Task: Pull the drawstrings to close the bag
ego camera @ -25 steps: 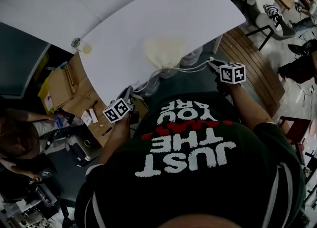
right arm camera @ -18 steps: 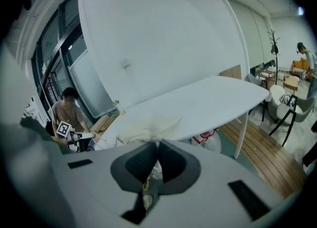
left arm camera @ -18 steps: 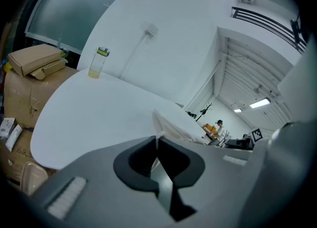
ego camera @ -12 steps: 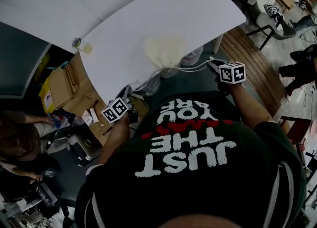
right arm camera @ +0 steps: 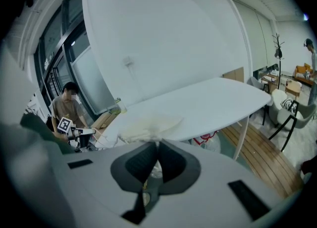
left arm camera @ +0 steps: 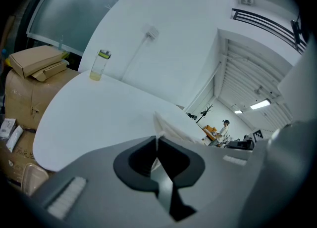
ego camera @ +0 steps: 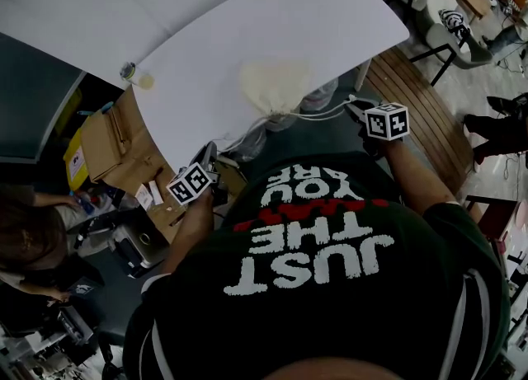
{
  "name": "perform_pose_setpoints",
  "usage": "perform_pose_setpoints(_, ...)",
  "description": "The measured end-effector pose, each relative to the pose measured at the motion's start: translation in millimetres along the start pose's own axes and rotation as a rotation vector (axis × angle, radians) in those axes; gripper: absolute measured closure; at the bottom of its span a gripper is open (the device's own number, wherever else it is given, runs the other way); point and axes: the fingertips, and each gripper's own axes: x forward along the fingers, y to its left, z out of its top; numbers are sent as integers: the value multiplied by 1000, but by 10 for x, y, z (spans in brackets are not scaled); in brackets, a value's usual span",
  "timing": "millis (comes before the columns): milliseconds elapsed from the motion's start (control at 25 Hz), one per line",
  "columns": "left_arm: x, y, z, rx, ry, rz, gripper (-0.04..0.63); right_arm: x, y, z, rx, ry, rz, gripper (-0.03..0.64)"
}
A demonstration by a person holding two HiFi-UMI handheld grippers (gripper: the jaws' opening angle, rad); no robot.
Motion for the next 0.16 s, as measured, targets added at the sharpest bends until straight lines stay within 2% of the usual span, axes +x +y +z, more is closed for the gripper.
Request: perform_pose_setpoints(160,-11,37,44,-1,-2,1,581,26,25,24,-5,6,-1,607)
